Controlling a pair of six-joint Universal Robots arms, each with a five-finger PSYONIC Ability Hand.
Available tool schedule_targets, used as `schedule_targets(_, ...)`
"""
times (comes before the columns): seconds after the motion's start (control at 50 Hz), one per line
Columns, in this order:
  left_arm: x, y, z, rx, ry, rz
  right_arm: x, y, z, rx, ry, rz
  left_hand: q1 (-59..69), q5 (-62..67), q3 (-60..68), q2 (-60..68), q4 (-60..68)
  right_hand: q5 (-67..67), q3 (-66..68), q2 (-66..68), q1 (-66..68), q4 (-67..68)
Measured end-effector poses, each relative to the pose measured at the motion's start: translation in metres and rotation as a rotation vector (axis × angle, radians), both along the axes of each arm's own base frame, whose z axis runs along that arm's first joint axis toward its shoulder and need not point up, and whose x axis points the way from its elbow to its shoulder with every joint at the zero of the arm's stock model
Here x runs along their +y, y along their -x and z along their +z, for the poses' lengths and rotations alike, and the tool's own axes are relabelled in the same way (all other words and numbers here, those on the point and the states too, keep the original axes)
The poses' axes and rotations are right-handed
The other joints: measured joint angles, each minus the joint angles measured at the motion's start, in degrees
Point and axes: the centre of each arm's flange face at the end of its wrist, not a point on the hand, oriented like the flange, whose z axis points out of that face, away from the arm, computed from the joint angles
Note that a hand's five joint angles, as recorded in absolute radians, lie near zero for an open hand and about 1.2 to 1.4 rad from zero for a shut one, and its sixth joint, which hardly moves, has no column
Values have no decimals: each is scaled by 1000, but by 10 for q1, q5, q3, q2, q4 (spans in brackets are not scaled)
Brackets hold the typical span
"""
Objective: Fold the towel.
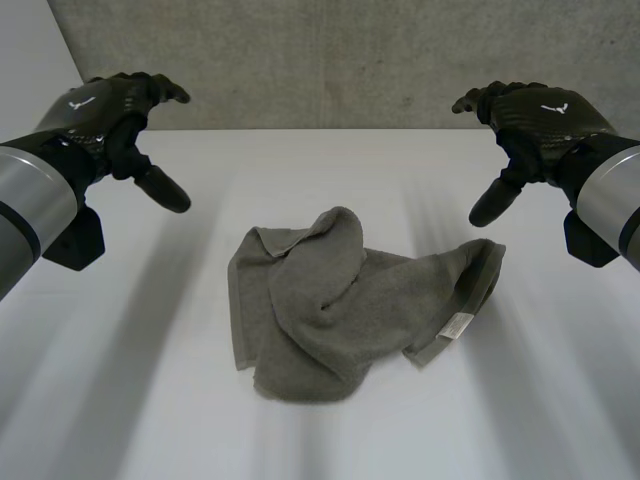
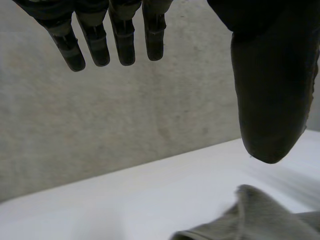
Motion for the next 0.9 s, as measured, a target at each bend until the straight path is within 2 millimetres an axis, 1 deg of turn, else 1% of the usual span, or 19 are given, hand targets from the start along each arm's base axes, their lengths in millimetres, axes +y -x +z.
schedule_targets(0.12,1,-1,-2,-71,85,57,7,-5,-2,32,13,-4,0,3,0,5,0,0,0,0,0,0)
schedule_targets(0.24,2,3,-4,-104,109,53,9,-7,-3,38,12,-4,0,2,0,5,0,0,0,0,0,0)
schedule_targets(0.38,4,6,-5,-99,97,39,9,-7,-6,37,3,-7,0,2,0,5,0,0,0,0,0,0)
schedule_targets(0.56,6,8,-10,-82,49,31,8,-6,-12,49,-8,-51,0,2,0,5,0,0,0,0,0,0)
schedule_targets(0.74,5,9,-15,-84,32,29,5,-3,-11,46,21,-109,0,2,0,5,0,0,0,0,0,0)
schedule_targets(0.9,6,11,-14,-85,34,25,2,-1,-10,35,58,-151,0,2,0,5,0,0,0,0,0,0)
